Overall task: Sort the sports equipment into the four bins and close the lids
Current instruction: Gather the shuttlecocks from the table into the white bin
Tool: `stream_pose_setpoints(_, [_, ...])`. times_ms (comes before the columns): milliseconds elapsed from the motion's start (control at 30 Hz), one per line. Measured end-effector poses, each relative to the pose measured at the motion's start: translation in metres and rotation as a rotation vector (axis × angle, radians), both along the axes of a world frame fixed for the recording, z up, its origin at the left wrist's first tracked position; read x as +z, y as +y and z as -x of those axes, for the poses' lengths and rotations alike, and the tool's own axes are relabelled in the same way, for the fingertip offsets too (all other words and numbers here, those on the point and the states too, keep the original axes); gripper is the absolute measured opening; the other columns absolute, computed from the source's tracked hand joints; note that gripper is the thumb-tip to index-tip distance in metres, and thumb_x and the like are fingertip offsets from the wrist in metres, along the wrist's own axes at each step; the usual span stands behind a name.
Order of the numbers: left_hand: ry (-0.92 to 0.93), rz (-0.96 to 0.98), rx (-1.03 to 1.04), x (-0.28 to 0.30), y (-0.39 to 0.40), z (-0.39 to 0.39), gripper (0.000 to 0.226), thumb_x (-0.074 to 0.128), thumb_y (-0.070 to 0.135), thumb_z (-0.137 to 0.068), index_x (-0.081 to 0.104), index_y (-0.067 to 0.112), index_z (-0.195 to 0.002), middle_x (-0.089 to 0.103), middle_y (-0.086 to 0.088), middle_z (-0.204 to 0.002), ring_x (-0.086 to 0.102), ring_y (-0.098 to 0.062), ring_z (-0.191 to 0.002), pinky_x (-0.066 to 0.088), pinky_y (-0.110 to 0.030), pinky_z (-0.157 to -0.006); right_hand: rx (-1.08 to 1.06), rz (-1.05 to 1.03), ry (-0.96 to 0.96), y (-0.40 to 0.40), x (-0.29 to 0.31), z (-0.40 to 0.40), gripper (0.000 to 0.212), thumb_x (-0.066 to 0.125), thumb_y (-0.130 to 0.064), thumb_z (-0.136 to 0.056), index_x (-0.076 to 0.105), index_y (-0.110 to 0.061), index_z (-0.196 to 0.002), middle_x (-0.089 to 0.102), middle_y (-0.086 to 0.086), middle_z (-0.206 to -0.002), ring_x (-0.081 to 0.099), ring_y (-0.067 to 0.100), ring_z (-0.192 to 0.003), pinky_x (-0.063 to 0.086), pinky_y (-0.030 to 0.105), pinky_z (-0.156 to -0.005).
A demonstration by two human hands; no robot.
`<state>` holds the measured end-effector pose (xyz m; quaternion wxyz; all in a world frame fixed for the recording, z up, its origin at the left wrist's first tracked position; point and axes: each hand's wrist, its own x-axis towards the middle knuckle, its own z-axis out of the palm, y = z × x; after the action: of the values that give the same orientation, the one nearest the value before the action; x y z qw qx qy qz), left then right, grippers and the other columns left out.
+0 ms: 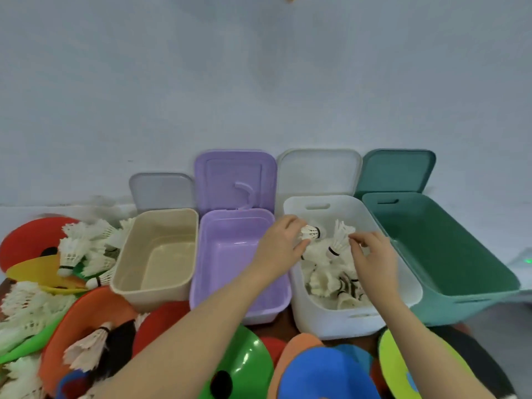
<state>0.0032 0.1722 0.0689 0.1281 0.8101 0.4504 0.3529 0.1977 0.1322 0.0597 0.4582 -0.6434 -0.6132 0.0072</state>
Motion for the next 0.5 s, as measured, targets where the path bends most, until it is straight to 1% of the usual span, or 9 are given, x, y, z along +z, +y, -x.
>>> stream_pose_setpoints(67, [-0.013,0.041,0.027,-0.004,0.006,-0.024,0.037,0.058,0.020,-0.090,0.054,0.004,-0.124,0.047,-0.011,-0.131,0.046,-0.024,-0.121,0.043,-0.034,-0.094,-0.014,0.042,-0.006,0.009,-0.006,-0.020,0.007,0.062,-0.007,-0.087,0.068,-0.008,-0.090,0.059,0.000,-0.084,0.052,0.016,-0.082,0.036,0.024,-0.071])
stream_pose_setpoints(167, [-0.023,0.112,0.083,-0.010,0.021,-0.048,0.044,0.055,0.018,-0.093,0.044,0.005,-0.134,0.032,-0.009,-0.145,0.032,-0.021,-0.134,0.028,-0.024,-0.103,-0.041,0.096,0.021,0.028,-0.010,-0.038,0.012,0.057,-0.008,-0.090,0.068,-0.007,-0.095,0.059,-0.001,-0.091,0.056,0.018,-0.084,0.040,0.027,-0.071])
stream_pose_setpoints(200, [0.007,0.152,0.098,-0.012,0.028,-0.053,0.050,0.053,0.021,-0.094,0.037,0.006,-0.139,0.025,-0.010,-0.150,0.024,-0.022,-0.138,0.022,-0.023,-0.107,-0.045,0.118,0.031,0.035,-0.011,-0.043,0.015,0.056,-0.009,-0.091,0.067,-0.006,-0.099,0.060,0.000,-0.096,0.057,0.020,-0.087,0.041,0.028,-0.073])
stream_pose_setpoints(233, [0.072,0.192,0.114,-0.016,0.035,-0.056,0.057,0.052,0.026,-0.094,0.029,0.008,-0.143,0.017,-0.011,-0.154,0.016,-0.023,-0.142,0.016,-0.026,-0.111,-0.045,0.155,0.022,0.043,-0.013,-0.046,0.018,0.054,-0.010,-0.092,0.067,-0.007,-0.103,0.061,0.002,-0.102,0.058,0.021,-0.093,0.043,0.029,-0.076])
stream_pose_setpoints(267, [0.168,0.220,0.142,-0.019,0.040,-0.058,0.063,0.051,0.032,-0.094,0.022,0.011,-0.146,0.010,-0.011,-0.155,0.009,-0.024,-0.143,0.012,-0.030,-0.113,-0.039,0.209,-0.007,0.049,-0.015,-0.050,0.022,0.052,-0.011,-0.092,0.065,-0.008,-0.110,0.061,0.003,-0.110,0.057,0.022,-0.100,0.045,0.032,-0.081])
stream_pose_setpoints(300, [0.270,0.226,0.172,-0.023,0.043,-0.059,0.066,0.049,0.036,-0.094,0.017,0.013,-0.148,0.007,-0.010,-0.156,0.006,-0.025,-0.143,0.010,-0.033,-0.114,-0.027,0.271,-0.045,0.054,-0.019,-0.052,0.026,0.052,-0.013,-0.092,0.062,-0.009,-0.116,0.059,0.003,-0.118,0.055,0.023,-0.107,0.046,0.034,-0.085])
stream_pose_setpoints(367, [0.374,0.185,0.209,-0.026,0.042,-0.057,0.062,0.046,0.037,-0.095,0.020,0.015,-0.147,0.013,-0.009,-0.155,0.011,-0.024,-0.142,0.011,-0.035,-0.112,0.001,0.364,-0.107,0.057,-0.025,-0.054,0.033,0.052,-0.015,-0.092,0.058,-0.011,-0.124,0.056,0.005,-0.126,0.052,0.024,-0.113,0.045,0.037,-0.090])
stream_pose_setpoints(433, [0.375,0.116,0.208,-0.028,0.036,-0.055,0.054,0.045,0.032,-0.095,0.028,0.016,-0.144,0.023,-0.006,-0.152,0.019,-0.022,-0.139,0.015,-0.034,-0.109,0.027,0.383,-0.135,0.052,-0.030,-0.053,0.033,0.053,-0.016,-0.092,0.058,-0.011,-0.123,0.056,0.006,-0.124,0.051,0.025,-0.111,0.045,0.037,-0.089])
stream_pose_setpoints(500, [0.358,0.080,0.214,-0.027,0.028,-0.052,0.051,0.046,0.029,-0.094,0.033,0.017,-0.142,0.028,-0.004,-0.150,0.023,-0.020,-0.137,0.017,-0.032,-0.106,0.055,0.356,-0.166,0.043,-0.031,-0.049,0.031,0.053,-0.017,-0.092,0.059,-0.010,-0.121,0.057,0.007,-0.120,0.052,0.026,-0.107,0.044,0.036,-0.086])
